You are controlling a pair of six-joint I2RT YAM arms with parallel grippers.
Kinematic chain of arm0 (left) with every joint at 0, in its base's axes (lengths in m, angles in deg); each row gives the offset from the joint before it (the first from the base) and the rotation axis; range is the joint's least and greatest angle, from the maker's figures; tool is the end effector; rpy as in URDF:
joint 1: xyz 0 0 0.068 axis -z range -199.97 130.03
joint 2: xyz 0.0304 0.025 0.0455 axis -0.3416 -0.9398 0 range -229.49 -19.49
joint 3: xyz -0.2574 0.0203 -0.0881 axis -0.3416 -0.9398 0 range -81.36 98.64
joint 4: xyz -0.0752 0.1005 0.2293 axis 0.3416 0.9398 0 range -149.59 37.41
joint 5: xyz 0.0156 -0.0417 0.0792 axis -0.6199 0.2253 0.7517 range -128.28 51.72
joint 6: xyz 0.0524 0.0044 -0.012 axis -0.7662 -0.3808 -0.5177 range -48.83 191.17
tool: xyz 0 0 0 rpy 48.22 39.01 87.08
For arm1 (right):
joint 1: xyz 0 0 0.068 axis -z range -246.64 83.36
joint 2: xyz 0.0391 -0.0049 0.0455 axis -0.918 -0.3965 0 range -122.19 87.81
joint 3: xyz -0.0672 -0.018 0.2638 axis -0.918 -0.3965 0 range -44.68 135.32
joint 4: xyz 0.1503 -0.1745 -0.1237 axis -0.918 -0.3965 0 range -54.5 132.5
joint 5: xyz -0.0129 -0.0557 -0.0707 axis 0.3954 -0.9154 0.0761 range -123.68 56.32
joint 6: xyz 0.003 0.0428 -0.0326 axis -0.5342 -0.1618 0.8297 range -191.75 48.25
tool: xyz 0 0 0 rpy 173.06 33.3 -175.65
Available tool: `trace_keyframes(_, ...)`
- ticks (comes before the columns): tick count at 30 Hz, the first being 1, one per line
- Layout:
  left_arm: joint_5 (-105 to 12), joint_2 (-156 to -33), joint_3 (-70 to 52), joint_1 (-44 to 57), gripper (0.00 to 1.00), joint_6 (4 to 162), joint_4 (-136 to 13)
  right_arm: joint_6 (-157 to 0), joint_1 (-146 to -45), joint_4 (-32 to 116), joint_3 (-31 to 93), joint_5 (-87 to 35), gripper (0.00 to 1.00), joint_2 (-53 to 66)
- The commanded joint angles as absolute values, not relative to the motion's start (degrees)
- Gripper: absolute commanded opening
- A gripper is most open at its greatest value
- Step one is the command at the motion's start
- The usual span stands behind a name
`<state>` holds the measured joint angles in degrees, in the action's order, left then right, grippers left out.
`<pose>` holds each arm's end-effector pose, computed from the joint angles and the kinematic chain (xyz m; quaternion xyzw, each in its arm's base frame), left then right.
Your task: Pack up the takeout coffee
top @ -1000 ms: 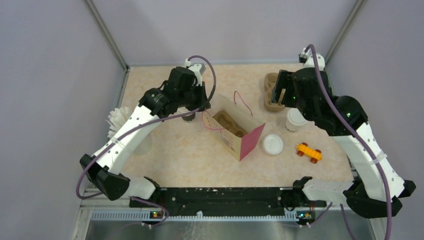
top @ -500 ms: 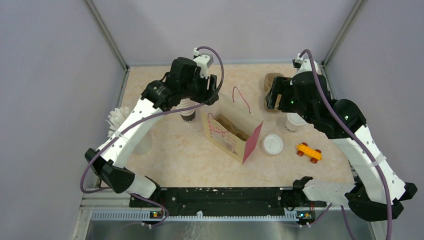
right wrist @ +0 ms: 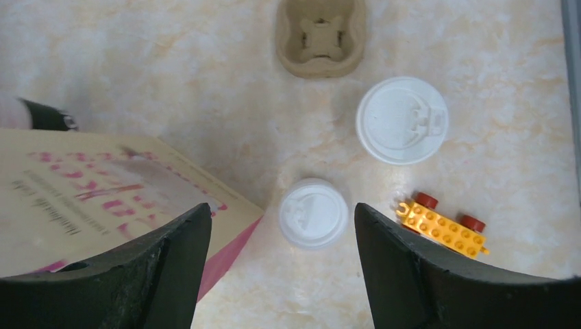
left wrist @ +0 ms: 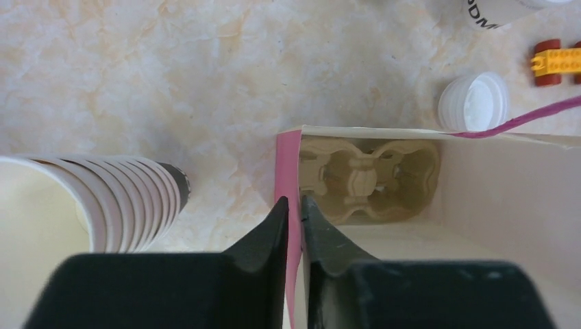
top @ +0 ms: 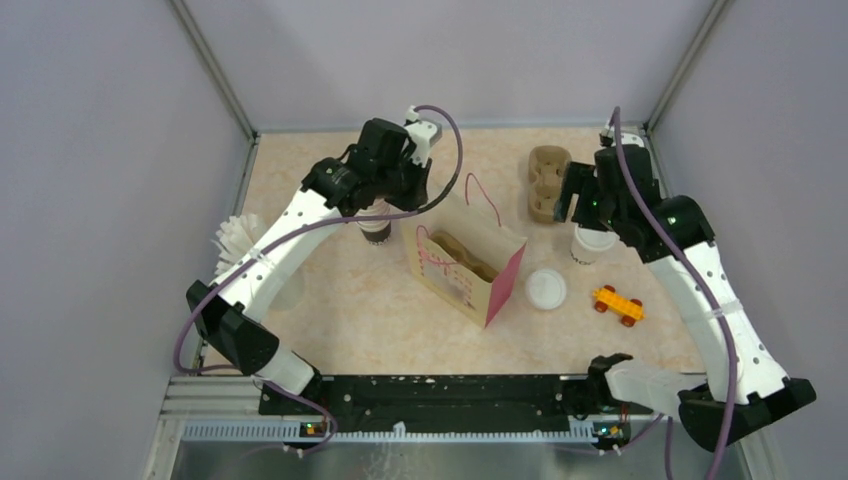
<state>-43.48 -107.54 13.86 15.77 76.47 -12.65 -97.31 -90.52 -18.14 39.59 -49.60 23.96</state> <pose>0.2664 -0.1959 0.3974 0.2560 0.8678 -0.1870 0.3827 0.1822 0.0700 0.4223 0.0715 0.8974 0.0602 0.4311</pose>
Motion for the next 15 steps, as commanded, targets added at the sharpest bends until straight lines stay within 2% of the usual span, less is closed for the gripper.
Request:
trace_keyframes(1,-44.2,-107.8,16.06,15.58,0.09,76.17,-13.31,-95.09,-82.78,-14.75,33.85,-49.52,0.76,23.2)
trace_keyframes(3,-43.39,-107.15,17.23,15.55,0.0,77.8,-12.24,-95.13,-78.55,-13.23,32.82,-47.2,0.79,22.09)
trace_keyframes(10,-43.93,-101.48,15.86,15.46,0.0,89.87,-14.96,-91.43,-73.11,-12.25,36.6,-47.33,0.83,13.72)
trace_keyframes(15,-39.98,-97.69,14.12,15.25,0.0,92.18,-13.98,-88.78,-69.79,-10.12,36.2,-44.56,0.86,9.55)
